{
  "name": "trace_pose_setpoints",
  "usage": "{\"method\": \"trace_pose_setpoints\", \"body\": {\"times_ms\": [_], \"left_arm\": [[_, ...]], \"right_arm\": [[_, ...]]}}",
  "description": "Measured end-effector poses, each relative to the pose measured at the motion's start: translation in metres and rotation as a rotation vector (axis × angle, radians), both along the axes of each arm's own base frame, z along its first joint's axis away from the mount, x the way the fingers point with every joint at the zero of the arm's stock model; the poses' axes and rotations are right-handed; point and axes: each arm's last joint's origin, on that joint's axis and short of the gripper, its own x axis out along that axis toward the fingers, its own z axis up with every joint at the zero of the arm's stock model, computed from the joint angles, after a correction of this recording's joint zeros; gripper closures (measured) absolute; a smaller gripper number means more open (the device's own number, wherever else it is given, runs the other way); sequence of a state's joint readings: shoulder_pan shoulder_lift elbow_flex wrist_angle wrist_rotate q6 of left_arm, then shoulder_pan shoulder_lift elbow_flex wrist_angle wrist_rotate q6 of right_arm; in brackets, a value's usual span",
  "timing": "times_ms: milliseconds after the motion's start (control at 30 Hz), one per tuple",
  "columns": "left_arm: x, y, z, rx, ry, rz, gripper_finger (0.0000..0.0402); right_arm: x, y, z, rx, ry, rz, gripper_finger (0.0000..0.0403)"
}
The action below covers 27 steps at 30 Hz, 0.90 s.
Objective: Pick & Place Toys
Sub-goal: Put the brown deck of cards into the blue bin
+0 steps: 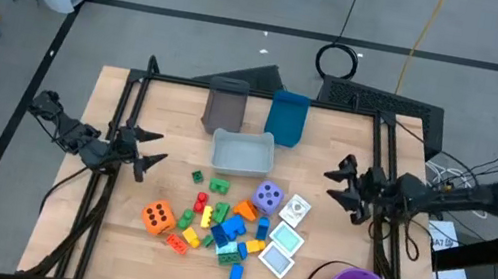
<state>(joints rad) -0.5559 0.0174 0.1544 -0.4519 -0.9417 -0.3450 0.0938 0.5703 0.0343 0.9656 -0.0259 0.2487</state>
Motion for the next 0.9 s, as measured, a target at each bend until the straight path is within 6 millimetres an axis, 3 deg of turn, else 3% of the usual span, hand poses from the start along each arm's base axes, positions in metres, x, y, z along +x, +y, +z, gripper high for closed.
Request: {"method": "trace_pose_setpoints", "body": {"times_ms": [100, 267, 500, 633, 800, 900], "left_arm": [[0.0, 0.0, 0.0, 0.0, 0.0, 0.0, 0.0091], [0.0, 0.0, 0.0, 0.001, 0.001, 0.0, 0.0091], [0.0, 0.0, 0.001, -0.004, -0.006, -0.001, 0.0091], [0.0, 0.0, 0.001, -0.007, -0.011, -0.001, 0.0091], [0.0, 0.0, 0.001, -0.007, -0.011, -0.001, 0.0091], [0.0, 0.0, 0.001, -0.008, -0.012, -0.001, 0.0091]], "right_arm": [[0.015, 0.009, -0.006, -0.085, 0.094, 0.031, 0.0165], [0.06, 0.028, 0.029, -0.191, 0.238, 0.079, 0.0094], [0.115, 0.048, 0.046, -0.457, 0.751, 0.145, 0.0018], [0.123, 0.05, 0.021, -0.591, 1.084, 0.209, 0.001], [0.118, 0.048, -0.012, -0.77, 1.264, 0.273, 0.001], [0.116, 0.045, -0.03, -0.863, 1.324, 0.212, 0.001]]}}
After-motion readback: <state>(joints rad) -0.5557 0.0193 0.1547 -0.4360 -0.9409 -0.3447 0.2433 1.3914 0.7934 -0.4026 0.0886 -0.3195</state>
